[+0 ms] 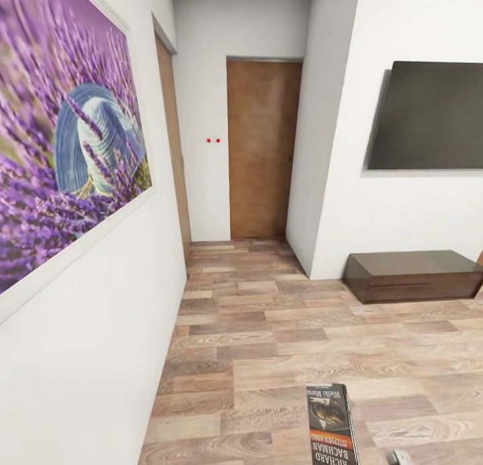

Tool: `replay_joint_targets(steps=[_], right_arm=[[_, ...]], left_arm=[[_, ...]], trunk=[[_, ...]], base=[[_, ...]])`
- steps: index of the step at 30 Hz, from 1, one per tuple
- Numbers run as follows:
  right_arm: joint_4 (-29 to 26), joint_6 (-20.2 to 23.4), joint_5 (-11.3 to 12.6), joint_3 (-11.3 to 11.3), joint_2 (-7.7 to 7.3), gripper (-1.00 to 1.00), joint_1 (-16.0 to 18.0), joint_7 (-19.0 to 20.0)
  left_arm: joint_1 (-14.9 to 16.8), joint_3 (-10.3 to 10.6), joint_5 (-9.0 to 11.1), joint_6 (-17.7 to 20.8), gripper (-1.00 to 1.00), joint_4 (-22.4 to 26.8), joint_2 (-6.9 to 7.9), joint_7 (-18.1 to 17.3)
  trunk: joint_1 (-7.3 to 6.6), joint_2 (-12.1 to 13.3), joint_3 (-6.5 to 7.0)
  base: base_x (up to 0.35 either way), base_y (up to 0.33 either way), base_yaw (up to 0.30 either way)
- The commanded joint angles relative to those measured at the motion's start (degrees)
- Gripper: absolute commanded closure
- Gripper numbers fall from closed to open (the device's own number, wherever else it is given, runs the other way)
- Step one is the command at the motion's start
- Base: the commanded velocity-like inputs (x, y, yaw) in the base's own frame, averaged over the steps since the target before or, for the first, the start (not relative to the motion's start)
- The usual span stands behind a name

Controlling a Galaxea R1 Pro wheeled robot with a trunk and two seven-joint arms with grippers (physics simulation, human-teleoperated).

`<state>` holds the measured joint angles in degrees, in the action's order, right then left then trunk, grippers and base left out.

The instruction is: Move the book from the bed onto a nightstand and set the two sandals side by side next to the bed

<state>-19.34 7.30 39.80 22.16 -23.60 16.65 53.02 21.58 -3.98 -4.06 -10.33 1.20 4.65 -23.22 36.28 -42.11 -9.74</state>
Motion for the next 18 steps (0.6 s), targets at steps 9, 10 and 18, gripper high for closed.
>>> replay_joint_targets(steps=[9,10,18], right_arm=[[-0.08,0.61,0.72,0.16,-0.05,1.00,0.05,0.12],[-0.08,0.61,0.72,0.16,-0.05,1.00,0.05,0.13],[-0.08,0.61,0.72,0.16,-0.05,1.00,0.05,0.19]], left_arm=[[0.06,-0.42,-0.43,-0.22,-1.00,-0.06,0.01,-0.16],[0.05,-0.42,-0.43,-0.22,-1.00,-0.06,0.01,-0.16],[0.04,-0.42,-0.43,-0.22,-1.00,-0.06,0.01,-0.16]], trunk=[[0.04,-0.06,-0.09],[0.04,-0.06,-0.09],[0.04,-0.06,-0.09]], base=[[0.328,0.000,-0.089],[0.328,0.000,-0.201],[0.328,0.000,-0.050]])
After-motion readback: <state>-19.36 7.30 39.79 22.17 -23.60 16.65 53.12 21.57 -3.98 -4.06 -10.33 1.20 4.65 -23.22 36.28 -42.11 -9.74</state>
